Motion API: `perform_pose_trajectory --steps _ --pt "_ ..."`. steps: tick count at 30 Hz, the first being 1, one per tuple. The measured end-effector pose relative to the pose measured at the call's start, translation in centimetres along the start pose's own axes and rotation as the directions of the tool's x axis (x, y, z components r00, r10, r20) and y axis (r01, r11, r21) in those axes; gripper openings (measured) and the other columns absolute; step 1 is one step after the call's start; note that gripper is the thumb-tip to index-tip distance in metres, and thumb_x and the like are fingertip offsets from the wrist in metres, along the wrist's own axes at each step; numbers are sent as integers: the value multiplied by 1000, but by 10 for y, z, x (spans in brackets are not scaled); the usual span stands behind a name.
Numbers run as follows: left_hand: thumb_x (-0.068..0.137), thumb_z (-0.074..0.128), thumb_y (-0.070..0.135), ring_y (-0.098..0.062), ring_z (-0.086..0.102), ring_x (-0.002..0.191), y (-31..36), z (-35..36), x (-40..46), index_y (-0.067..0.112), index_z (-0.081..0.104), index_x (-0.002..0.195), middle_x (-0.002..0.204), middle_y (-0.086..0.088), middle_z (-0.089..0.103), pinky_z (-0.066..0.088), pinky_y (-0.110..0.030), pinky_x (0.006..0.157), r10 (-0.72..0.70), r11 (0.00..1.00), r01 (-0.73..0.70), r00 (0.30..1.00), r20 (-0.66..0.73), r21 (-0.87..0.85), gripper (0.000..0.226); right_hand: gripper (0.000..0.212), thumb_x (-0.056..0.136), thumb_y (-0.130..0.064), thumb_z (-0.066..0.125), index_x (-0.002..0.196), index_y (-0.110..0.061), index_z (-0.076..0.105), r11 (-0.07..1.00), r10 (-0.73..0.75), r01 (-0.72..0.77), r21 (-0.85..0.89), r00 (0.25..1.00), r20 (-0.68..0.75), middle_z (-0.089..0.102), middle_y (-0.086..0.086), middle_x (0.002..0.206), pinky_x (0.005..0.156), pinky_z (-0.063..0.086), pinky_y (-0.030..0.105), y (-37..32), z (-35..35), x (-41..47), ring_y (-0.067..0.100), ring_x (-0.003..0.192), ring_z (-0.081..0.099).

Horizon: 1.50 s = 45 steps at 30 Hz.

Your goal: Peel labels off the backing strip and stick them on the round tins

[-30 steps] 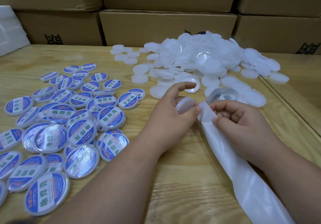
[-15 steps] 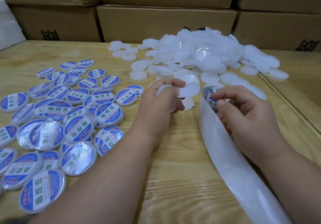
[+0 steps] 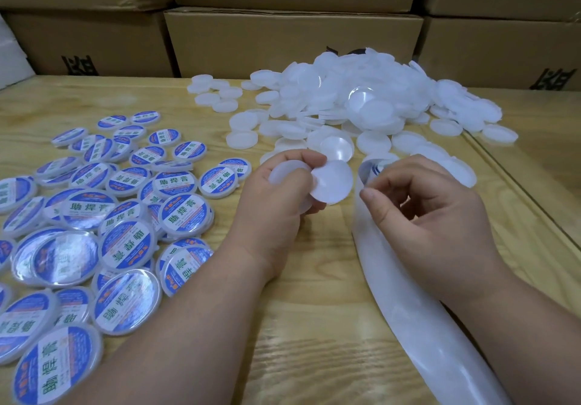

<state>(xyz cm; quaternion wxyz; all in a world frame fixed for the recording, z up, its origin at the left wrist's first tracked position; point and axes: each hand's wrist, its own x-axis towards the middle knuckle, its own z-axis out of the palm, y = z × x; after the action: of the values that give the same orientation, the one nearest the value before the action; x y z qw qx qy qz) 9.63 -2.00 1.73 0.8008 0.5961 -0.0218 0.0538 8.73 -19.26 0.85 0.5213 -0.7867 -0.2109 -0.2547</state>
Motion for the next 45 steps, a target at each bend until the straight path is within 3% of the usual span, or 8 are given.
perform_pose_trajectory --steps 5,12,16,23,26,32,40,45 --pt "69 53 14 -12 57 61 -4 2 1 32 77 73 71 8 68 48 -22 55 17 996 -20 999 33 90 30 33 84 -13 75 108 -33 69 995 -78 79 -67 997 15 61 -8 94 63 48 25 0 0 0 20 76 58" --pt "79 52 24 -19 54 56 -1 2 -1 23 77 81 68 -3 64 43 -27 55 -8 999 3 992 127 43 26 15 86 -13 72 90 -26 75 995 -77 76 -64 997 -18 63 -2 86 61 46 25 -1 1 1 16 73 58" --pt "83 37 33 -22 45 44 2 -3 0 21 59 112 73 -14 66 25 -18 41 -37 986 59 989 143 -153 39 18 87 -14 70 85 -32 68 999 -31 29 -24 997 -65 65 -11 85 62 45 15 -6 2 1 10 76 60" --pt "106 34 30 -23 50 49 1 2 -4 29 67 98 83 -3 72 25 -17 39 -14 999 19 987 159 -31 34 15 83 -27 68 74 -15 66 969 141 -141 202 990 14 60 3 81 76 45 33 -1 -5 0 26 80 56" --pt "93 40 39 -22 48 48 1 3 -4 30 70 98 78 -5 67 31 -16 39 -50 998 54 976 213 -16 33 10 81 -25 69 71 -23 68 953 197 -202 226 979 48 59 -2 92 82 44 22 -6 -3 1 18 90 58" --pt "61 49 20 -21 50 48 1 6 -2 31 70 88 79 -6 67 32 -16 39 -84 996 67 946 312 65 36 13 77 -33 66 66 -31 70 951 301 -303 62 953 43 58 -15 118 85 36 3 -9 1 2 12 126 50" --pt "76 47 9 -18 51 50 4 11 -8 23 66 95 96 -12 69 38 -15 42 -48 995 21 953 300 93 31 15 77 -36 70 67 -46 73 956 291 -292 22 955 53 60 -21 116 98 35 16 -11 2 2 9 130 50" --pt "93 37 -8 -12 52 49 5 10 -9 19 62 99 79 6 71 38 -13 43 -45 994 11 949 311 110 37 36 87 -18 77 66 -46 73 959 283 -284 8 957 70 62 -20 116 95 36 9 -10 1 1 11 131 49"
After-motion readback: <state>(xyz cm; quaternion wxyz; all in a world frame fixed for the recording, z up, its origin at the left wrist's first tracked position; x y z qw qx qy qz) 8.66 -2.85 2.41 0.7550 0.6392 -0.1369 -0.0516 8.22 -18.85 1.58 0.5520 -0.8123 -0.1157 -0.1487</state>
